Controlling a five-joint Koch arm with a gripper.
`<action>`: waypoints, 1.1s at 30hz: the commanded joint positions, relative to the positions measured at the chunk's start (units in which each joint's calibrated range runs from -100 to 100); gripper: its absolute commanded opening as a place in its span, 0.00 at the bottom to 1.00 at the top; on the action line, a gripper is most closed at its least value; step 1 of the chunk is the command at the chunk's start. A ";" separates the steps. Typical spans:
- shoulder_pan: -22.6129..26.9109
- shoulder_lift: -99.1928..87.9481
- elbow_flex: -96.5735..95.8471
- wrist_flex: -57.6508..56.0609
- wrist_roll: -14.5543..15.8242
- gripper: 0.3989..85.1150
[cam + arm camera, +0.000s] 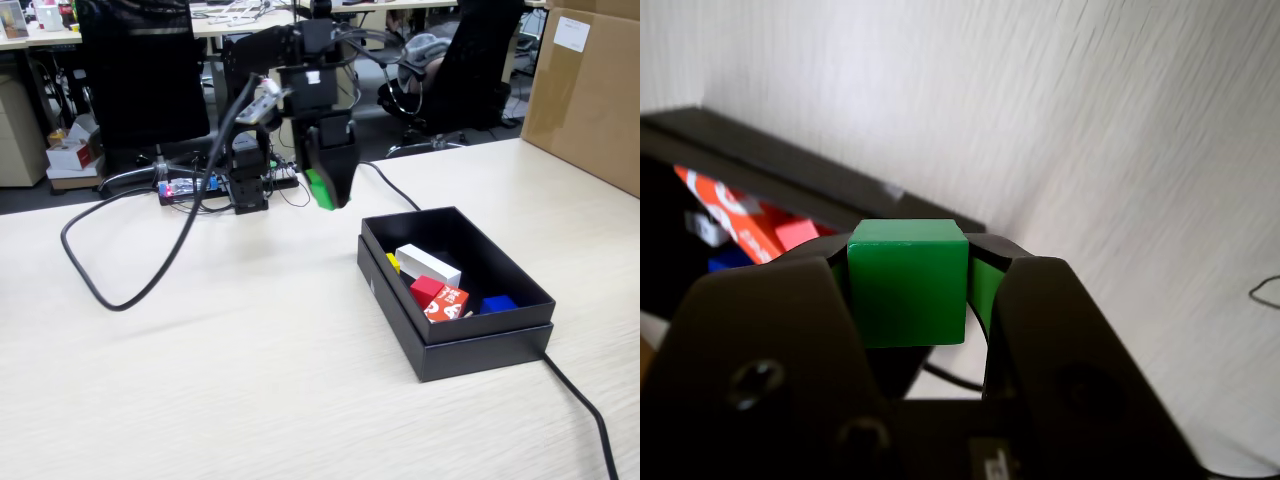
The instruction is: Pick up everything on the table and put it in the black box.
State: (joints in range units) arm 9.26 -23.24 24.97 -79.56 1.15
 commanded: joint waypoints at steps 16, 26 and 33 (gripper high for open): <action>5.23 34.65 21.45 7.03 5.71 0.04; 4.40 32.59 14.83 6.95 6.35 0.36; 3.13 19.05 11.57 6.95 6.25 0.46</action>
State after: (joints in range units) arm 13.26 6.67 34.82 -72.51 7.55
